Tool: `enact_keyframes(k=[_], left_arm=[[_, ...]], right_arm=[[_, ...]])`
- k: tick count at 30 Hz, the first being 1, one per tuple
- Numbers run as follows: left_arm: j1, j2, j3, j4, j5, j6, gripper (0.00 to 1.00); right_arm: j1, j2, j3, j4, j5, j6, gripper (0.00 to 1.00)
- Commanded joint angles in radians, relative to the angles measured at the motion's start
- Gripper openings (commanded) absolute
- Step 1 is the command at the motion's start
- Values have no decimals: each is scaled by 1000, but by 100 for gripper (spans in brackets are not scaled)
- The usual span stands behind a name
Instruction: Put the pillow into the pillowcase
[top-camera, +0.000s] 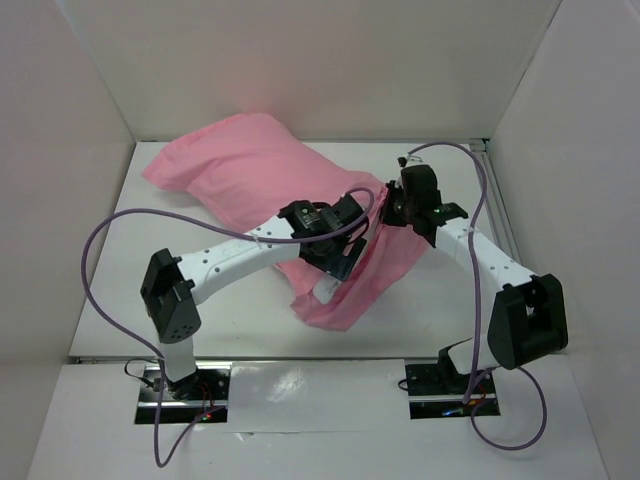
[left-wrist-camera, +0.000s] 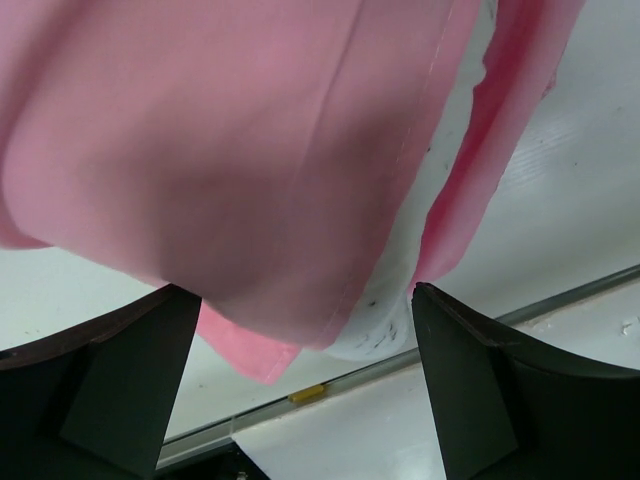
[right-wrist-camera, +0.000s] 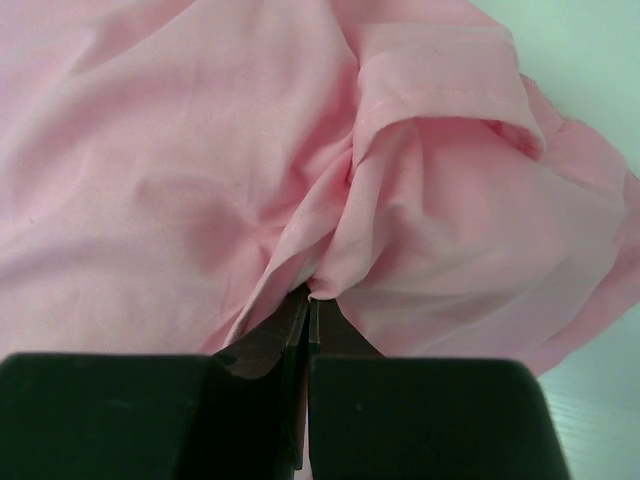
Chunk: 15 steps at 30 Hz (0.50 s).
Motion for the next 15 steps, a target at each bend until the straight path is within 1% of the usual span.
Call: enact_keyframes(k=[1,4,8,10,12,14,15], left_arm=[[-10,22,60,4,-54,-19,99],[-10,22,51,58,-8,4,99],[-1,22,37,127,115,36,99],[10,34,37,136,134,47,99],[10,69,72,136,134,57,99],[19,103,81,136,105,71,99],[19,144,98,136,96,80,99]], right_arm=[[-7,-16,52,47,-24,-14,0],[-16,-16,52,35,-44,-24,0],[-25,-7,52,16,-53,-33,0],[-25,-7,52,16,-53,-33,0],[-36,-16,52,16,-64,-33,0],[-36,-26,62,6,-64,-33,0],[-45,-26,71,-5,-64,-33,0]])
